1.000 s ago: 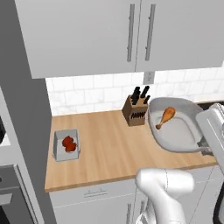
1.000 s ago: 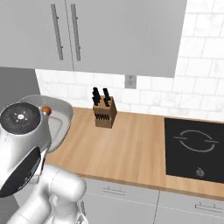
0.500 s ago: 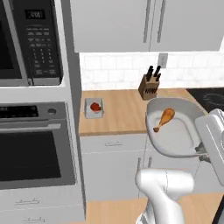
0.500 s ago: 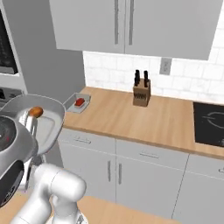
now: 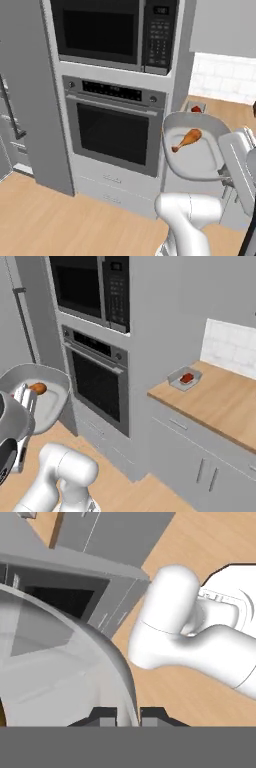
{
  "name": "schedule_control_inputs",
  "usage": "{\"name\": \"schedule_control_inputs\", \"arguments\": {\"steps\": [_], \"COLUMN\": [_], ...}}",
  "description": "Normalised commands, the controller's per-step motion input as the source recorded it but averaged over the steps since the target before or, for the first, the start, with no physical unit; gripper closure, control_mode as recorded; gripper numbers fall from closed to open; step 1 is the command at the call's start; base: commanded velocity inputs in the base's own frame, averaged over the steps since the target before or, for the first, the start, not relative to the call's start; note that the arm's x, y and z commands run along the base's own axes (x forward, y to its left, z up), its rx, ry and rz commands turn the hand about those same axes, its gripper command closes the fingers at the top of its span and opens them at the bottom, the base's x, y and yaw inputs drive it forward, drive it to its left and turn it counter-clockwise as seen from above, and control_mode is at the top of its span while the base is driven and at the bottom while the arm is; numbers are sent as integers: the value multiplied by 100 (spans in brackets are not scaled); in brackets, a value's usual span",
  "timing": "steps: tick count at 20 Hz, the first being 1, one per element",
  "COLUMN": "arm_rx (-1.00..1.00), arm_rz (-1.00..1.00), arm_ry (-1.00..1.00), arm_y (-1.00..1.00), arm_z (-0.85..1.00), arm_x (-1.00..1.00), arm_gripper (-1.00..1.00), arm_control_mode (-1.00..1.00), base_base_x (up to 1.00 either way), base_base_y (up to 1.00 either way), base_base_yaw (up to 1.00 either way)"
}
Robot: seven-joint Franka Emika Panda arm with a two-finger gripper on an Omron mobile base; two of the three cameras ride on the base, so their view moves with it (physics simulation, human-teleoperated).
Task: Take the meat container that has the chicken drumstick and place it on the second highest rack of the freezer. Then take the vegetable container that has the bell pepper and tomato and place it on the highest rack of the freezer.
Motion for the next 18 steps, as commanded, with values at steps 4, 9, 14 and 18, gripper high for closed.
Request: {"name": "schedule_control_inputs", "arguments": {"steps": [4, 9, 14, 18], "arm_rx": [0, 0, 0, 0], "arm_rz": [0, 0, 0, 0], "arm_ry": [0, 0, 0, 0], "arm_y": [0, 0, 0, 0], "arm_z": [0, 0, 0, 0], "arm_x": [0, 0, 0, 0], "arm_gripper": [100, 100, 100, 100], "arm_control_mode": [100, 100, 100, 100], "base_base_x": [25, 88, 100, 100], "base_base_y": [83, 98, 99, 100], "base_base_yaw": [74, 25, -3, -14]}}
